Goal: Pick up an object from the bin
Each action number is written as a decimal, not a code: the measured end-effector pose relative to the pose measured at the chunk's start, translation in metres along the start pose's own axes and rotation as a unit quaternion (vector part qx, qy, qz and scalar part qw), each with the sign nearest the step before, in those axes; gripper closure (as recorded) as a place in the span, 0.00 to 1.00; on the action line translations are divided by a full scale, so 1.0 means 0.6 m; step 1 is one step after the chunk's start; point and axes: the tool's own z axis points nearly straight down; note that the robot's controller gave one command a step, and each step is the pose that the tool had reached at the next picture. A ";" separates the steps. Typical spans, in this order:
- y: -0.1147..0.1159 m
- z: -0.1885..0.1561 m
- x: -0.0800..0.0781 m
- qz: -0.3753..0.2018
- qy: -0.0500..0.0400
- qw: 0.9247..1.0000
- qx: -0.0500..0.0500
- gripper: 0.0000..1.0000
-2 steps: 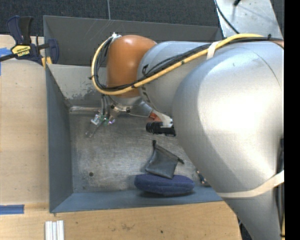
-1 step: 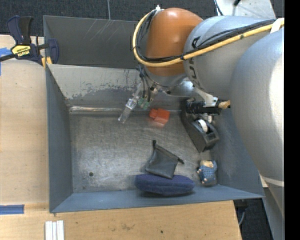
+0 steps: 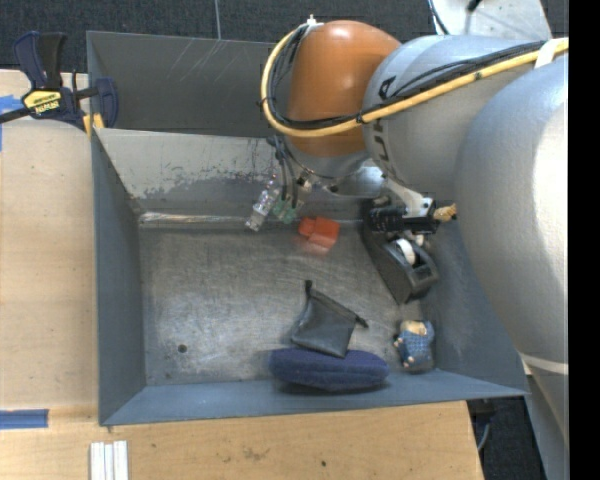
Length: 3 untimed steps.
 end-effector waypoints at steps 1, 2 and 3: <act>-0.014 -0.085 0.007 -0.020 -0.002 1.000 -0.002 1.00; -0.020 0.019 0.001 -0.005 0.002 1.000 0.002 1.00; -0.021 -0.108 -0.009 -0.050 -0.003 0.999 -0.002 1.00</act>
Offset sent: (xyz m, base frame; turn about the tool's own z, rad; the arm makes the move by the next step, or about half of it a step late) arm -0.0097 -0.0036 0.0467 -0.0406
